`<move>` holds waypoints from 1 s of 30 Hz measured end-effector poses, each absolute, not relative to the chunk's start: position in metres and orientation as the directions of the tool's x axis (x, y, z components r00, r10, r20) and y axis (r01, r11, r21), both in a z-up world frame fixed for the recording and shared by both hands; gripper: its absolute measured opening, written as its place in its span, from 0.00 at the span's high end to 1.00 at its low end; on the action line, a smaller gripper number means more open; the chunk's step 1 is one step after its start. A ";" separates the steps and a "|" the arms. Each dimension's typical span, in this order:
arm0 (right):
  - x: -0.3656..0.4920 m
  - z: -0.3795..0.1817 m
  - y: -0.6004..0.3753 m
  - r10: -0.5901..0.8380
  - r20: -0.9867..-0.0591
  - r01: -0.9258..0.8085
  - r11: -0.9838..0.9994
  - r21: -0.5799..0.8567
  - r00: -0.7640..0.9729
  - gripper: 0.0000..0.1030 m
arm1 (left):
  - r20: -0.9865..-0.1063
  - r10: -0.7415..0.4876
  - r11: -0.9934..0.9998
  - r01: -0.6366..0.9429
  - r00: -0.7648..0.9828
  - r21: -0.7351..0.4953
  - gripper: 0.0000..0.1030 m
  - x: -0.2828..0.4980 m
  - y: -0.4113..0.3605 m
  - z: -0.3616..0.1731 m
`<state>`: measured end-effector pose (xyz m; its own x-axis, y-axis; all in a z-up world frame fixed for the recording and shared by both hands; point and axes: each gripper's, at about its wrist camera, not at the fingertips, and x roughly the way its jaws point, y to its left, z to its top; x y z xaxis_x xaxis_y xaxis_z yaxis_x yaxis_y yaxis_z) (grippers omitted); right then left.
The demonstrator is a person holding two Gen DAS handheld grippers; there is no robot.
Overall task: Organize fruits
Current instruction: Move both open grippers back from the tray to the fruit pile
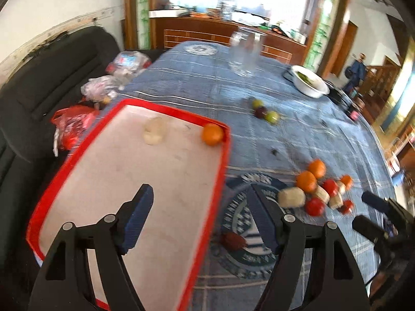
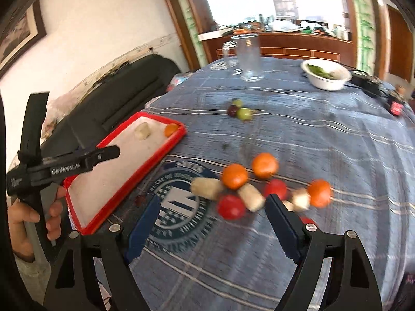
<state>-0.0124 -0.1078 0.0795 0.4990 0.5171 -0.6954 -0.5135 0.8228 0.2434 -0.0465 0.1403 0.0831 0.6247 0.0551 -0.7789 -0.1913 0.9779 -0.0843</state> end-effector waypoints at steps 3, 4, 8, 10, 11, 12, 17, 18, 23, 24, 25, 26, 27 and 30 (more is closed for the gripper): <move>-0.021 0.077 -0.125 0.494 -0.700 -0.499 0.837 0.223 0.516 0.18 | -0.792 0.010 0.987 -0.134 0.611 -0.091 0.28 -0.046 0.121 0.075; -0.025 0.075 -0.131 0.485 -0.705 -0.496 0.842 0.214 0.518 0.18 | -0.795 -0.001 0.990 -0.113 0.606 -0.088 0.28 -0.045 0.114 0.073; -0.031 0.065 -0.154 0.459 -0.721 -0.460 0.861 0.218 0.518 0.18 | -0.810 -0.017 0.997 -0.047 0.587 -0.055 0.28 -0.041 0.087 0.064; -0.031 0.061 -0.164 0.443 -0.724 -0.432 0.875 0.220 0.528 0.18 | -0.817 -0.027 0.999 -0.022 0.575 -0.049 0.28 -0.037 0.076 0.058; -0.031 0.060 -0.168 0.436 -0.725 -0.420 0.880 0.221 0.533 0.18 | -0.819 -0.034 0.999 -0.012 0.573 -0.050 0.28 -0.036 0.072 0.056; -0.030 0.059 -0.171 0.433 -0.726 -0.415 0.883 0.221 0.534 0.18 | -0.821 -0.041 0.999 -0.002 0.570 -0.051 0.28 -0.035 0.068 0.053; -0.028 0.055 -0.184 0.419 -0.724 -0.381 0.896 0.229 0.549 0.18 | -0.841 -0.036 0.999 -0.003 0.540 -0.044 0.28 -0.027 0.059 0.042; -0.027 0.055 -0.186 0.421 -0.721 -0.380 0.895 0.232 0.550 0.18 | -0.841 -0.043 0.999 -0.002 0.539 -0.052 0.28 -0.029 0.060 0.041; -0.018 0.051 -0.183 0.405 -0.732 -0.387 0.898 0.208 0.548 0.27 | -0.833 -0.054 0.996 -0.025 0.551 -0.081 0.28 -0.026 0.060 0.037; -0.015 0.048 -0.182 0.405 -0.737 -0.388 0.898 0.209 0.540 0.34 | -0.834 -0.054 0.996 -0.029 0.549 -0.084 0.28 -0.025 0.060 0.037; -0.013 0.046 -0.182 0.405 -0.740 -0.387 0.898 0.210 0.537 0.37 | -0.835 -0.055 0.995 -0.035 0.547 -0.089 0.28 -0.023 0.060 0.035; -0.010 0.044 -0.181 0.403 -0.743 -0.385 0.898 0.210 0.535 0.41 | -0.833 -0.058 0.995 -0.040 0.550 -0.096 0.28 -0.021 0.059 0.034; -0.007 0.041 -0.180 0.397 -0.749 -0.382 0.901 0.207 0.530 0.43 | -0.832 -0.057 0.994 -0.043 0.552 -0.097 0.28 -0.019 0.059 0.034; 0.000 0.033 -0.178 0.381 -0.764 -0.364 0.909 0.204 0.521 0.45 | -0.834 -0.062 0.995 -0.031 0.548 -0.094 0.28 -0.014 0.052 0.031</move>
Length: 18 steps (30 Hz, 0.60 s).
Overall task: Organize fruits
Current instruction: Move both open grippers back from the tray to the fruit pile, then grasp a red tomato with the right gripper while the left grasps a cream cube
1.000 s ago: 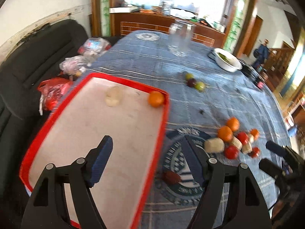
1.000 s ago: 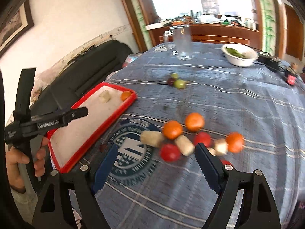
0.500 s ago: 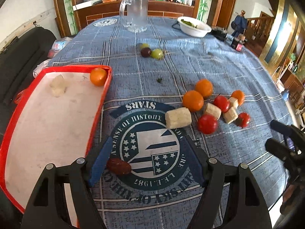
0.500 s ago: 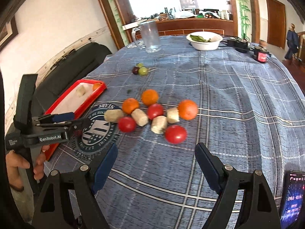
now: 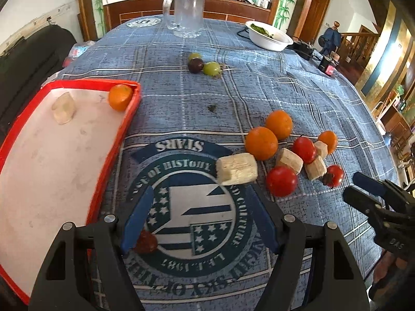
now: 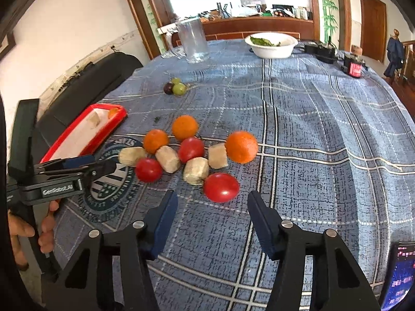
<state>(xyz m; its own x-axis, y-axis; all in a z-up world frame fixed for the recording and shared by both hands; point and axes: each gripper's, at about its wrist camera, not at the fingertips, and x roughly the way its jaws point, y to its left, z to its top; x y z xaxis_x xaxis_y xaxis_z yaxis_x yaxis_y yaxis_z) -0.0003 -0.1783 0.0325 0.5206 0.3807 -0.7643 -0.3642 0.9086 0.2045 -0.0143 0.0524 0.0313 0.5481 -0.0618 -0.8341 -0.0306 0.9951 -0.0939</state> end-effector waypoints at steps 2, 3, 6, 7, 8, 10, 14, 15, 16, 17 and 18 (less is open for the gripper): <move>0.004 0.027 -0.177 0.380 -0.773 -0.358 0.909 0.212 0.508 0.47 | -0.838 -0.068 0.995 -0.021 0.542 -0.095 0.28 -0.011 0.047 0.029; 0.007 0.024 -0.177 0.378 -0.777 -0.354 0.910 0.214 0.503 0.48 | -0.839 -0.070 0.995 -0.019 0.540 -0.095 0.28 -0.009 0.046 0.029; 0.011 0.022 -0.177 0.377 -0.779 -0.347 0.912 0.218 0.501 0.50 | -0.838 -0.078 0.995 -0.015 0.540 -0.102 0.29 -0.005 0.040 0.028; 0.012 0.022 -0.177 0.380 -0.777 -0.349 0.911 0.220 0.502 0.50 | -0.836 -0.085 0.994 -0.013 0.542 -0.109 0.29 -0.004 0.038 0.029; 0.013 0.022 -0.177 0.381 -0.775 -0.349 0.911 0.220 0.504 0.50 | -0.836 -0.090 0.993 -0.012 0.542 -0.114 0.29 -0.002 0.036 0.029; 0.014 0.021 -0.176 0.377 -0.776 -0.348 0.912 0.217 0.505 0.51 | -0.837 -0.092 0.993 -0.014 0.539 -0.118 0.29 0.002 0.033 0.028; 0.018 0.017 -0.172 0.364 -0.783 -0.344 0.916 0.205 0.504 0.60 | -0.847 -0.094 0.992 -0.024 0.523 -0.125 0.48 0.010 0.030 0.022; 0.018 0.016 -0.171 0.355 -0.784 -0.340 0.920 0.197 0.508 0.60 | -0.850 -0.098 0.991 -0.027 0.518 -0.131 0.57 0.011 0.030 0.020; 0.019 0.015 -0.171 0.352 -0.786 -0.335 0.922 0.196 0.509 0.60 | -0.852 -0.099 0.990 -0.032 0.514 -0.134 0.57 0.013 0.029 0.018; 0.020 0.014 -0.171 0.350 -0.788 -0.329 0.923 0.198 0.507 0.61 | -0.848 -0.094 0.991 -0.033 0.521 -0.130 0.58 0.012 0.029 0.018; 0.021 0.012 -0.170 0.352 -0.790 -0.328 0.923 0.203 0.502 0.62 | -0.847 -0.090 0.992 -0.032 0.523 -0.125 0.59 0.013 0.028 0.018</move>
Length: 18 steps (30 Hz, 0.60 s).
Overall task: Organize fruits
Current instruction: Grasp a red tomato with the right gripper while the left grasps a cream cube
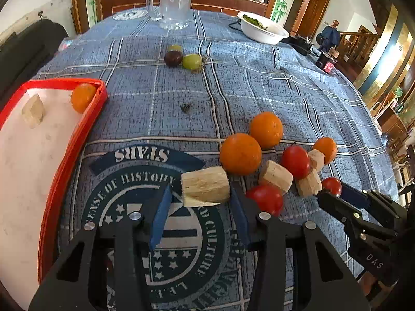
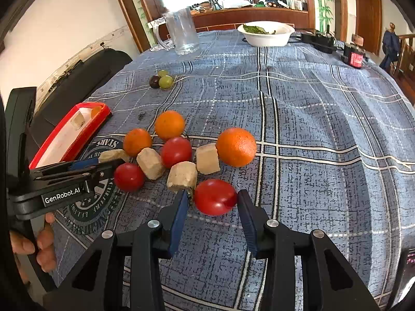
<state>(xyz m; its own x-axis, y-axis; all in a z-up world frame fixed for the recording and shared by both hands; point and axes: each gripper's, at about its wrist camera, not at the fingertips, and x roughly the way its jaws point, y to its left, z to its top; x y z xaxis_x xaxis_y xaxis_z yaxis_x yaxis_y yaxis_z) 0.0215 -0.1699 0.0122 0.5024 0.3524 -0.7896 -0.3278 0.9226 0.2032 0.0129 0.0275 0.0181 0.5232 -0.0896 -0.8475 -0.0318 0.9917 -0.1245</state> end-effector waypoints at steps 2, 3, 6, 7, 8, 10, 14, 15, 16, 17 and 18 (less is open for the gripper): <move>0.022 0.010 -0.169 0.350 -0.790 -0.327 0.924 0.201 0.504 0.63 | -0.845 -0.075 0.994 -0.026 0.529 -0.105 0.64 0.013 0.024 0.018; 0.021 0.010 -0.168 0.345 -0.788 -0.327 0.925 0.194 0.509 0.63 | -0.844 -0.069 0.995 -0.024 0.532 -0.097 0.66 0.014 0.021 0.018; 0.021 0.011 -0.166 0.334 -0.788 -0.322 0.929 0.183 0.518 0.64 | -0.839 -0.049 0.997 -0.030 0.541 -0.078 0.67 0.014 0.018 0.017; 0.020 0.011 -0.166 0.333 -0.786 -0.319 0.930 0.183 0.520 0.64 | -0.838 -0.051 0.996 -0.032 0.544 -0.081 0.67 0.013 0.019 0.017; 0.020 0.011 -0.167 0.333 -0.784 -0.317 0.930 0.184 0.523 0.64 | -0.837 -0.052 0.996 -0.032 0.545 -0.083 0.67 0.013 0.019 0.017; 0.016 0.014 -0.168 0.333 -0.776 -0.314 0.931 0.183 0.535 0.64 | -0.836 -0.055 0.996 -0.033 0.545 -0.087 0.67 0.012 0.019 0.017; 0.011 0.022 -0.171 0.338 -0.766 -0.316 0.930 0.185 0.546 0.64 | -0.835 -0.067 0.995 -0.031 0.545 -0.100 0.67 0.006 0.020 0.018; 0.009 0.024 -0.172 0.338 -0.762 -0.315 0.931 0.185 0.552 0.64 | -0.835 -0.069 0.994 -0.030 0.546 -0.101 0.67 0.005 0.021 0.019; 0.008 0.026 -0.172 0.338 -0.760 -0.314 0.931 0.185 0.555 0.64 | -0.833 -0.072 0.994 -0.029 0.549 -0.104 0.67 0.003 0.022 0.020; 0.007 0.028 -0.171 0.338 -0.758 -0.313 0.931 0.185 0.558 0.64 | -0.831 -0.074 0.994 -0.028 0.551 -0.107 0.67 0.002 0.022 0.021; 0.006 0.030 -0.171 0.339 -0.755 -0.314 0.931 0.185 0.561 0.64 | -0.828 -0.076 0.993 -0.029 0.556 -0.111 0.67 0.000 0.024 0.024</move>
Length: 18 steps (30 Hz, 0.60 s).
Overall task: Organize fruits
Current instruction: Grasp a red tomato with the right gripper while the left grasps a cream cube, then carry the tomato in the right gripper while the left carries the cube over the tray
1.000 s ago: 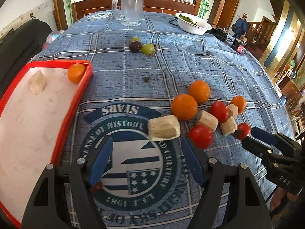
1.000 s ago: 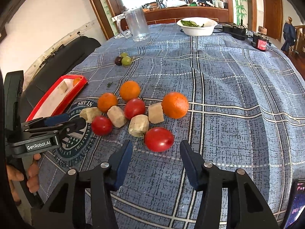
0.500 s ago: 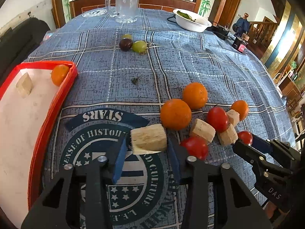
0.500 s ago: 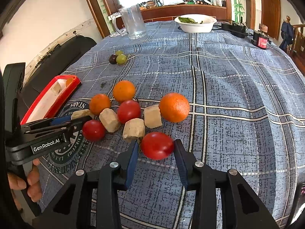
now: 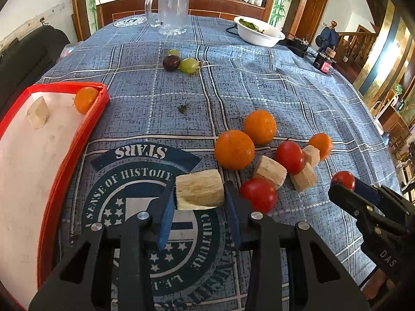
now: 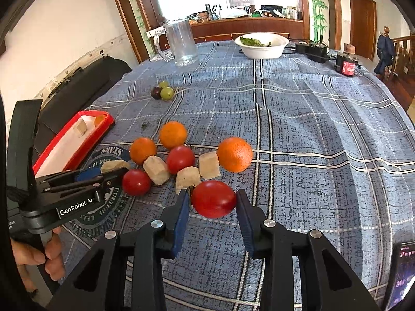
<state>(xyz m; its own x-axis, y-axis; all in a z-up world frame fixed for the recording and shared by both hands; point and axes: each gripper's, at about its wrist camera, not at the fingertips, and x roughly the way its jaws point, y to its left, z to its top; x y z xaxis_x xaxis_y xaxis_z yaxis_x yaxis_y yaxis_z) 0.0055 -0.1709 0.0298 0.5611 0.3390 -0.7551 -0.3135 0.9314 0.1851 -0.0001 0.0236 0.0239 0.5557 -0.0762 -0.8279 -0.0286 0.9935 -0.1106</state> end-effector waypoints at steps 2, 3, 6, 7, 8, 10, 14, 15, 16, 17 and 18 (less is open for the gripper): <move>0.002 0.034 -0.169 0.339 -0.749 -0.315 0.931 0.182 0.569 0.64 | -0.820 -0.080 0.993 -0.029 0.566 -0.117 0.67 -0.003 0.026 0.029; 0.001 0.036 -0.169 0.339 -0.747 -0.316 0.931 0.181 0.572 0.64 | -0.817 -0.081 0.992 -0.030 0.570 -0.119 0.67 -0.004 0.027 0.031; -0.006 0.043 -0.164 0.342 -0.738 -0.324 0.930 0.176 0.582 0.64 | -0.803 -0.085 0.991 -0.037 0.590 -0.131 0.67 -0.011 0.034 0.039; -0.008 0.045 -0.163 0.343 -0.735 -0.326 0.929 0.175 0.584 0.64 | -0.797 -0.085 0.990 -0.041 0.598 -0.136 0.67 -0.014 0.038 0.042; -0.011 0.047 -0.161 0.345 -0.732 -0.329 0.928 0.173 0.587 0.64 | -0.793 -0.085 0.989 -0.043 0.603 -0.138 0.67 -0.016 0.041 0.044; -0.016 0.051 -0.156 0.350 -0.726 -0.338 0.925 0.171 0.592 0.64 | -0.788 -0.084 0.989 -0.047 0.610 -0.142 0.67 -0.021 0.046 0.048; -0.023 0.057 -0.148 0.369 -0.719 -0.360 0.916 0.175 0.589 0.64 | -0.774 -0.089 0.986 -0.054 0.627 -0.157 0.67 -0.030 0.055 0.057; -0.024 0.058 -0.145 0.376 -0.717 -0.367 0.913 0.179 0.587 0.64 | -0.770 -0.089 0.986 -0.054 0.632 -0.158 0.67 -0.033 0.059 0.060; -0.026 0.060 -0.143 0.386 -0.713 -0.374 0.909 0.184 0.586 0.64 | -0.765 -0.087 0.986 -0.056 0.639 -0.159 0.67 -0.036 0.062 0.063; -0.029 0.062 -0.141 0.393 -0.708 -0.382 0.905 0.186 0.587 0.64 | -0.760 -0.084 0.985 -0.060 0.645 -0.160 0.67 -0.039 0.066 0.066; -0.032 0.065 -0.138 0.401 -0.701 -0.392 0.901 0.187 0.589 0.64 | -0.756 -0.082 0.985 -0.064 0.650 -0.161 0.67 -0.041 0.068 0.068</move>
